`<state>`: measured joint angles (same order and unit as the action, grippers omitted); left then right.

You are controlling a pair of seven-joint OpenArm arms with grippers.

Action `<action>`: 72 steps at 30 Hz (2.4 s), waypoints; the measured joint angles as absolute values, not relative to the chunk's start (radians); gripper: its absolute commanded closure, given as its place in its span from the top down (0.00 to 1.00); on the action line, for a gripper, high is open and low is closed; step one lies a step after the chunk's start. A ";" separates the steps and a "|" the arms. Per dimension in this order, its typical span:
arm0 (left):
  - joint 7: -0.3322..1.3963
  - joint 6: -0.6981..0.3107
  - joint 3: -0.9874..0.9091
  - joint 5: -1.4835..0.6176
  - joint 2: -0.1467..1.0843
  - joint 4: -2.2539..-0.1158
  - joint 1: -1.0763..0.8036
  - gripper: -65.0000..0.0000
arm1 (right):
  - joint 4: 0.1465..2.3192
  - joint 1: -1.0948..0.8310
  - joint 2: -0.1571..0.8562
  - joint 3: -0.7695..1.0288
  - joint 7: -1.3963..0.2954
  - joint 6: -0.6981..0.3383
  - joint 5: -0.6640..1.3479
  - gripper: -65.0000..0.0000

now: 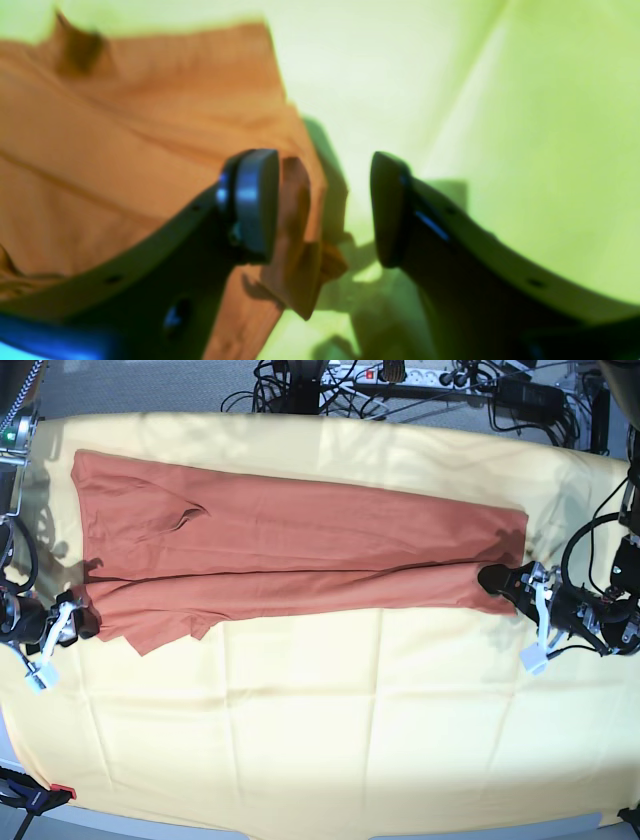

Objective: Fold the T-shirt properly
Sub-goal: 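Lift the hem edge with both grippers and fold it over the shoulder edge, then lower the folded edge and open both grippers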

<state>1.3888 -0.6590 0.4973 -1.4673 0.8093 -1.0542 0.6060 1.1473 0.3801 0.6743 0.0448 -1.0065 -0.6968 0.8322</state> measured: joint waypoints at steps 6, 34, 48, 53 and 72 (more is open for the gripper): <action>1.383 -0.659 0.497 -1.483 0.810 -1.055 0.551 0.56 | 1.147 0.427 0.693 0.044 -1.029 -0.696 1.005 0.51; 1.362 -0.675 0.490 -1.504 0.817 -1.060 0.510 0.56 | 1.145 0.337 0.446 0.047 -0.826 -0.595 0.502 0.54; 1.359 -0.675 0.490 -1.504 0.817 -1.060 0.510 0.56 | 1.145 0.319 0.445 0.048 -0.820 -0.690 0.640 0.22; 1.351 -0.674 0.490 -1.504 0.817 -1.060 0.510 0.56 | 1.145 0.336 0.446 0.047 -0.823 -0.693 0.641 0.00; 1.340 -0.694 0.491 -1.501 0.817 -1.060 0.509 0.56 | 1.586 0.058 0.516 0.043 -0.872 -0.693 0.722 0.00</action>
<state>1.3396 -0.6937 0.4908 -1.5005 0.8173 -1.0595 0.5091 1.5864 0.0578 0.5163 0.0433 -0.8719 -0.6933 0.7223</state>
